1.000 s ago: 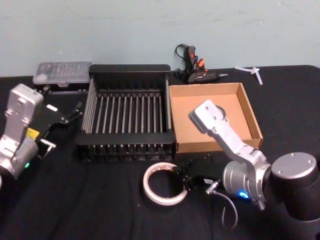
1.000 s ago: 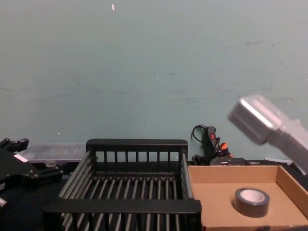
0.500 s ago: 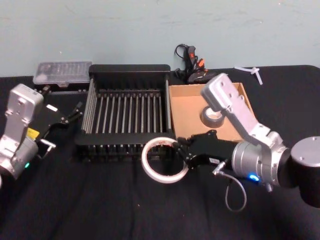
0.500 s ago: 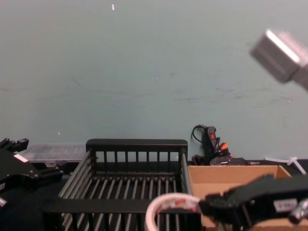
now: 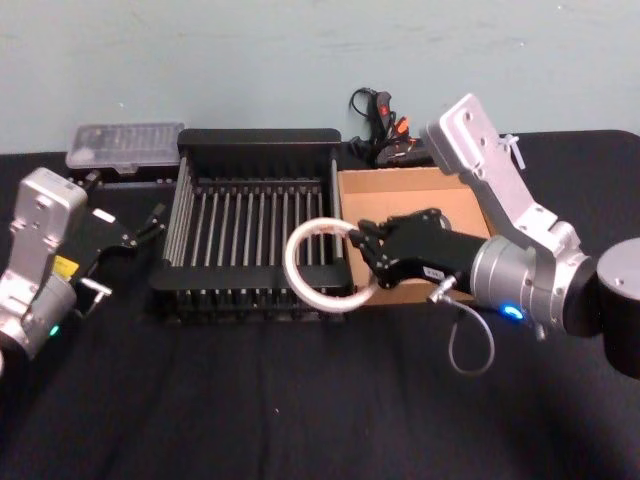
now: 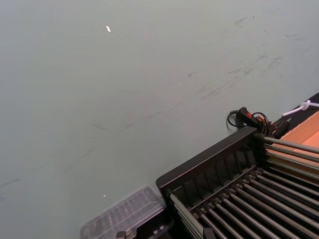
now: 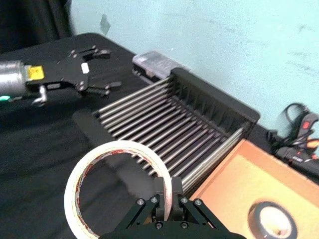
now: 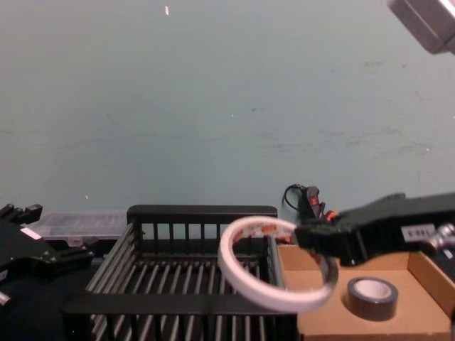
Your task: Pick up the white tape and place it into the black box , Pick up the silver tape and place it into the brown box.
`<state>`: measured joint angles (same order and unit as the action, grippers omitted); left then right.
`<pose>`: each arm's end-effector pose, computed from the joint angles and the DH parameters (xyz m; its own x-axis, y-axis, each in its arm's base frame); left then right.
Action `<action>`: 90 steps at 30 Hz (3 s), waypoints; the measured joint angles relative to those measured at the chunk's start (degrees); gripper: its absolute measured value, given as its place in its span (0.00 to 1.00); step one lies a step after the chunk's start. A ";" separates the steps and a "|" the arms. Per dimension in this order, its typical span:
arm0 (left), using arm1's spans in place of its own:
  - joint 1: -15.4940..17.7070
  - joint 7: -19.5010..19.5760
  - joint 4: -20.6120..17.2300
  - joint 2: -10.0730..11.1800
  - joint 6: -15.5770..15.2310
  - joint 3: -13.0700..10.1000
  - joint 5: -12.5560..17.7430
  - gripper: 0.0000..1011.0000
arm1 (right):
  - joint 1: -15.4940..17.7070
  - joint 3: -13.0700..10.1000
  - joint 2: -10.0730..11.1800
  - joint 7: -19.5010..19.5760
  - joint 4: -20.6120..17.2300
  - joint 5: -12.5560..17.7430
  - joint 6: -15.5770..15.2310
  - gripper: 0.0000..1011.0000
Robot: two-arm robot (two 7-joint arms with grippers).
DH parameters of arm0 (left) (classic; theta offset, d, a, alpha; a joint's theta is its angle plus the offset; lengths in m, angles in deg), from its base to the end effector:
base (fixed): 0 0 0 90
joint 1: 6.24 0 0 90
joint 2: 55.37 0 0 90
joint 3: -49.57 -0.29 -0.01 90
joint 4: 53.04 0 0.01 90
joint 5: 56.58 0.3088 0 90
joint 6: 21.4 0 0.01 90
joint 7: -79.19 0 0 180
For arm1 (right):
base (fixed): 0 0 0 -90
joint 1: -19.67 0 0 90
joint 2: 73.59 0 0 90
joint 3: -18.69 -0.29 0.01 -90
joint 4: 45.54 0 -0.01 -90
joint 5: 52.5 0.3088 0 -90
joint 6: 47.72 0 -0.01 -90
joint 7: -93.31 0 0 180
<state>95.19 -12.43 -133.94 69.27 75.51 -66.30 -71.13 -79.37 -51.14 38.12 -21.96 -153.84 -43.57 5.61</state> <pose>0.3581 0.0826 -0.3023 0.2924 0.8803 0.3736 -0.9552 0.2875 0.0703 0.3288 0.0259 -0.1822 0.7073 -0.6990 0.1056 0.6781 0.6286 -0.3808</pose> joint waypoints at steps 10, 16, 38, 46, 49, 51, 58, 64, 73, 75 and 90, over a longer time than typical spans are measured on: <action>0.00 0.00 -0.01 0.00 0.00 0.00 0.00 0.99 | -4.21 0.68 -1.71 1.82 5.09 0.40 5.05 0.09; 0.00 0.00 0.00 0.00 0.00 0.00 0.00 0.99 | -7.31 2.19 -2.89 2.65 9.58 0.25 8.30 0.09; 0.00 0.00 0.00 0.00 0.00 0.00 0.00 0.99 | -16.24 6.04 -10.04 5.93 28.94 -2.91 16.07 0.09; 0.00 0.00 0.00 0.00 0.00 0.00 0.00 0.99 | -17.65 6.59 -12.10 6.93 33.42 -4.55 18.58 0.09; 0.00 0.00 0.00 0.00 0.00 0.00 0.00 0.99 | -18.25 6.66 -12.94 7.39 35.31 -5.28 19.26 0.09; 0.00 0.00 0.00 0.00 0.00 0.00 0.00 0.99 | -18.56 6.69 -13.37 7.58 36.28 -5.62 19.57 0.09; 0.00 0.00 0.00 0.00 0.00 0.00 0.00 0.99 | -19.59 6.54 -15.16 8.03 40.24 -6.79 20.59 0.09; 0.00 0.00 0.00 0.00 0.00 0.00 0.00 0.99 | -19.86 6.22 -16.05 8.03 41.99 -7.31 20.89 0.09; 0.00 0.00 0.00 0.00 0.00 0.00 0.00 0.99 | -19.87 6.05 -16.39 8.09 42.45 -7.80 20.90 0.09; 0.00 0.00 0.00 0.00 0.00 0.00 0.00 0.99 | -19.87 6.05 -16.35 8.07 42.43 -7.79 20.90 0.09; 0.00 0.00 0.00 0.00 0.00 0.00 0.00 0.99 | -19.80 6.08 -16.26 8.02 42.25 -7.64 20.88 0.39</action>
<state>95.19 -12.43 -133.94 69.27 75.50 -66.30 -71.12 -99.17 -45.07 21.86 -13.94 -111.60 -51.21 26.49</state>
